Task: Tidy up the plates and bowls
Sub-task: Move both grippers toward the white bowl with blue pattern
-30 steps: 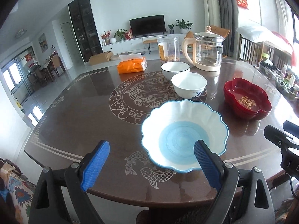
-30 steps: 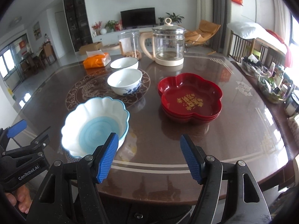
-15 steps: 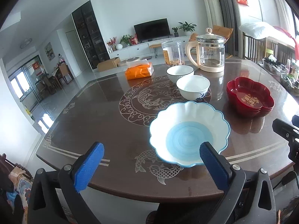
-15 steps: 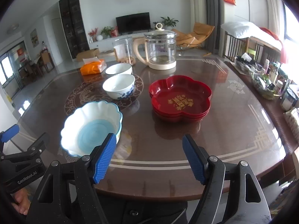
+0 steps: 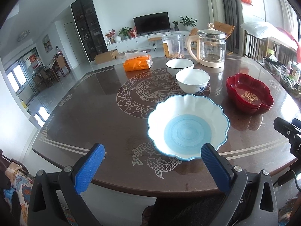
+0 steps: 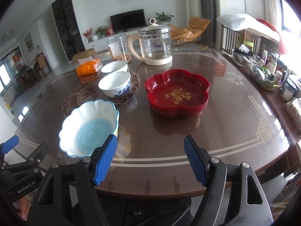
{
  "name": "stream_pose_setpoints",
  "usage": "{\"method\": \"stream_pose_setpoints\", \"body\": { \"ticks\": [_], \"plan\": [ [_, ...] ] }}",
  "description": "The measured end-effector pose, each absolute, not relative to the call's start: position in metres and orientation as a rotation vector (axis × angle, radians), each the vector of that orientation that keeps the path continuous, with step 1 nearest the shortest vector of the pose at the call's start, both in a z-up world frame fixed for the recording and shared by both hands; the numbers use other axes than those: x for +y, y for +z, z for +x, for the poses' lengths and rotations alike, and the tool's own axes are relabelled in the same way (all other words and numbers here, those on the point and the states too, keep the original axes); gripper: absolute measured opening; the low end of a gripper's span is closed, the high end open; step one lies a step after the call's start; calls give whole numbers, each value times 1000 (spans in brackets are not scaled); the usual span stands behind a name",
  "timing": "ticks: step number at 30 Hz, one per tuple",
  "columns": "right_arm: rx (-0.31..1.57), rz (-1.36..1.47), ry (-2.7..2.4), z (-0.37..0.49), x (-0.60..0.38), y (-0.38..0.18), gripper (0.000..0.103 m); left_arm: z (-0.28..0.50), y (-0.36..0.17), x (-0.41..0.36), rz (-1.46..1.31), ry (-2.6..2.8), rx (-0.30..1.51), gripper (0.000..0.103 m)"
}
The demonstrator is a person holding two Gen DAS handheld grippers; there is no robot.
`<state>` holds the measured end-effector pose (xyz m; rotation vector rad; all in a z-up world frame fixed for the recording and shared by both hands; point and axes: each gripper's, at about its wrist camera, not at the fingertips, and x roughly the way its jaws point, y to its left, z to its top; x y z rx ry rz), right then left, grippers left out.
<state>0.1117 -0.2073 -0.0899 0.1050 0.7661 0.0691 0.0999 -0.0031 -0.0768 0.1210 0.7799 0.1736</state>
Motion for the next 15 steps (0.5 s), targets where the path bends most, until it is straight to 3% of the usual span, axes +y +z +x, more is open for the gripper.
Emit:
{"method": "stream_pose_setpoints", "body": {
  "ticks": [15],
  "plan": [
    [719,56,123,110,-203,-90,77,101,-75,1,127,184,774,102]
  ]
}}
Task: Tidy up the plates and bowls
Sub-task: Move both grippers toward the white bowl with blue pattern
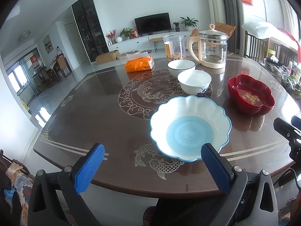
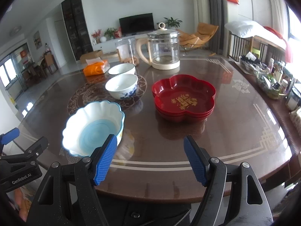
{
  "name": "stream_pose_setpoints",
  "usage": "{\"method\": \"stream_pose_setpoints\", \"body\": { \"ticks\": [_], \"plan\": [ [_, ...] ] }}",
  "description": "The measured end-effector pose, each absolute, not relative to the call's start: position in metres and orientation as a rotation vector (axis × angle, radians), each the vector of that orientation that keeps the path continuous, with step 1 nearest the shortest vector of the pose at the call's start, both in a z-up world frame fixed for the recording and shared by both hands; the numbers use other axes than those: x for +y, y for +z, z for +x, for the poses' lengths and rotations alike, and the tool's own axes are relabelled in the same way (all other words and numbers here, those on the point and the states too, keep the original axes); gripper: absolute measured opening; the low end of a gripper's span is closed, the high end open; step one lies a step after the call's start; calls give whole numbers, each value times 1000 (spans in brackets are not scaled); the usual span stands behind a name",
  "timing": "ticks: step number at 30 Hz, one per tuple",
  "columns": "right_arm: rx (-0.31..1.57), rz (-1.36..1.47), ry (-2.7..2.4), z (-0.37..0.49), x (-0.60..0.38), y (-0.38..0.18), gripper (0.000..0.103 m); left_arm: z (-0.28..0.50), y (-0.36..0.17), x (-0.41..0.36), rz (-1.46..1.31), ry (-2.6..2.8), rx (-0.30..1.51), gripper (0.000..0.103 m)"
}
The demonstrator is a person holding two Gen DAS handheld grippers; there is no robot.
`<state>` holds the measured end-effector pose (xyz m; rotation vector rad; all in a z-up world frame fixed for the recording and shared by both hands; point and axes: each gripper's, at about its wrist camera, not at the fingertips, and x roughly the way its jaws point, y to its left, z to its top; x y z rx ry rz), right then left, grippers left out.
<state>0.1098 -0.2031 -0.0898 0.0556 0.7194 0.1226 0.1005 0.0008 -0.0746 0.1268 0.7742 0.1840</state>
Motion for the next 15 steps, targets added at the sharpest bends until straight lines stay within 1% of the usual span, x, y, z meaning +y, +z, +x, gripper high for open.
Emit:
{"method": "stream_pose_setpoints", "body": {
  "ticks": [5,9,11,15],
  "plan": [
    [678,79,142,109,-205,-87,77,106,-83,4,116,152,814,102],
    [630,110,166,110,-209,-87,77,113,-106,14,28,69,924,102],
    [655,112,183,115,-210,-92,77,117,-121,19,-4,40,992,102],
    [728,124,210,127,-212,-106,77,129,-129,32,-74,42,1038,102]
  ]
}}
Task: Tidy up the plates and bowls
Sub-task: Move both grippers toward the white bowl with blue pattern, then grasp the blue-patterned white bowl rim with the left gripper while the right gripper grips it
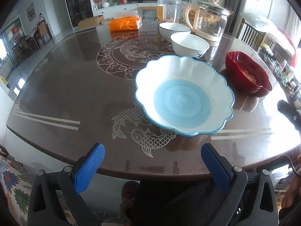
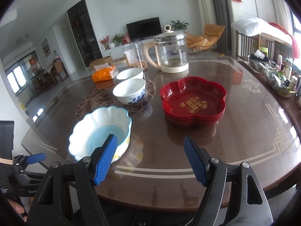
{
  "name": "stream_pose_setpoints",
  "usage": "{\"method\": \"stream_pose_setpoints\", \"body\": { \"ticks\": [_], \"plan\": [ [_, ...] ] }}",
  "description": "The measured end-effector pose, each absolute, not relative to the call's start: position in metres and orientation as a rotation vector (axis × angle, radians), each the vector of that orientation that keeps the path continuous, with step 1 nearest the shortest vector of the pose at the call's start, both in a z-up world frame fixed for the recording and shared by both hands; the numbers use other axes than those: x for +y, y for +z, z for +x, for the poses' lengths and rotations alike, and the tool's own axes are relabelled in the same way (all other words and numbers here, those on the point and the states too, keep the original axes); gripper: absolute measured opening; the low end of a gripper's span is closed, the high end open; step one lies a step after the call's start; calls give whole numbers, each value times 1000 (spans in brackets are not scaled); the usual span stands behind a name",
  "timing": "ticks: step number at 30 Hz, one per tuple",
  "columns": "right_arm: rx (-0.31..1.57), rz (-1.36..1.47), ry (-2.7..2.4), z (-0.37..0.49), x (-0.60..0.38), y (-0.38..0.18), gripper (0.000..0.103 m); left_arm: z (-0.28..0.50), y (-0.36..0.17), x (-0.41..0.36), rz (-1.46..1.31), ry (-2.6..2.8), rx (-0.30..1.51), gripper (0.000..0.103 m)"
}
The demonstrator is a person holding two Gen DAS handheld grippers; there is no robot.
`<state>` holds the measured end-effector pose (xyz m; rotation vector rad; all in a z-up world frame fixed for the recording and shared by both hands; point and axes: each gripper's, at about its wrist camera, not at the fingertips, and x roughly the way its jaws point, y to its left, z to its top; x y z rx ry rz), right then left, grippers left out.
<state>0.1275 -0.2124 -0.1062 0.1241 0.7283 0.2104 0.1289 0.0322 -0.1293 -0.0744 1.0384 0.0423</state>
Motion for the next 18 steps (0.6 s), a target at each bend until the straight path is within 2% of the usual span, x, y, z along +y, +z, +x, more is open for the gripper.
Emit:
{"method": "stream_pose_setpoints", "body": {
  "ticks": [6,12,17,18],
  "plan": [
    [790,59,270,174,-201,-96,77,194,-88,44,-55,24,976,102],
    [847,124,325,282,-197,-64,76,312,-67,56,-110,-32,993,101],
    [1015,158,295,378,-189,-87,75,381,-93,42,-83,-63,1085,75],
    [1056,185,300,390,-188,-98,74,389,-100,39,-85,-71,1106,73]
  ]
}}
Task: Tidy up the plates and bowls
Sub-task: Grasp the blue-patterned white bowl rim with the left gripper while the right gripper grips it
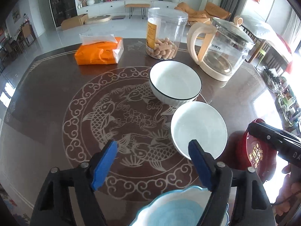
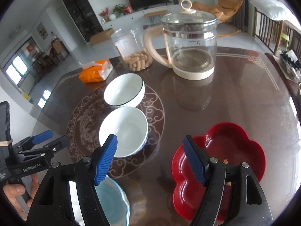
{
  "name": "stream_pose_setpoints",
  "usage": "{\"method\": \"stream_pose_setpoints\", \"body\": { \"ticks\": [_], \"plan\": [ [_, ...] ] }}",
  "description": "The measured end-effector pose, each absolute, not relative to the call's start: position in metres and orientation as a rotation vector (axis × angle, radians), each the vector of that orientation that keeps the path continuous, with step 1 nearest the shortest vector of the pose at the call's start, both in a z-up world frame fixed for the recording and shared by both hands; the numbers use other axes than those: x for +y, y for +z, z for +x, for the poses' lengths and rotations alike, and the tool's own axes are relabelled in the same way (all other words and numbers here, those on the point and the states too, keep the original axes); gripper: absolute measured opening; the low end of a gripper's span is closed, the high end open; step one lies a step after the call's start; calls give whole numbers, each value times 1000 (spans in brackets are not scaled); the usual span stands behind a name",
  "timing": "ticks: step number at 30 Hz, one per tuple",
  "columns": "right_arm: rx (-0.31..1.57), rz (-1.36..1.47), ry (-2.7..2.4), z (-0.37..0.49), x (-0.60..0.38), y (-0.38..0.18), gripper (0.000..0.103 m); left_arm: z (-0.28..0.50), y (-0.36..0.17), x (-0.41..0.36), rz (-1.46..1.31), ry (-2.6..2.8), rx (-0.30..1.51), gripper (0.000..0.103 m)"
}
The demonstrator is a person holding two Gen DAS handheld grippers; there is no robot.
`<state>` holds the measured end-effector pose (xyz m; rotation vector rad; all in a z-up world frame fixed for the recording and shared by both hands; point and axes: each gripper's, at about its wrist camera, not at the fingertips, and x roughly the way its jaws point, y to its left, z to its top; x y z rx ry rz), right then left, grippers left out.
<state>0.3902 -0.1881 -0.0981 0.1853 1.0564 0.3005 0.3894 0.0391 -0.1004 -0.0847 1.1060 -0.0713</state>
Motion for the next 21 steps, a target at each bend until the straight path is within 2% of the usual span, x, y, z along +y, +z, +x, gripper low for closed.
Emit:
{"method": "stream_pose_setpoints", "body": {
  "ticks": [1,2,3,6,11,13,15,16,18,21],
  "plan": [
    [1092,214,298,399,-187,-108,70,397,-106,37,-90,-75,1123,69],
    [1120,225,294,406,-186,-117,60,402,-112,35,-96,-77,1133,67],
    [1136,218,295,410,-182,-124,56,407,-117,33,-96,-77,1140,66],
    [1152,173,298,417,-167,-138,56,417,-130,28,-98,-80,1155,60],
    [1185,139,272,430,-158,-155,54,429,-151,25,-117,-85,1197,38],
    [1198,134,267,434,-157,-160,42,430,-154,24,-141,-93,1199,32],
    [1212,141,273,436,-156,-164,24,430,-154,22,-161,-107,1200,24],
    [1218,154,285,437,-156,-165,22,430,-155,21,-170,-109,1202,20],
    [1226,173,305,437,-153,-163,8,429,-153,17,-187,-125,1209,13],
    [1213,143,303,433,-146,-155,8,421,-141,14,-175,-118,1185,13]
  ]
}}
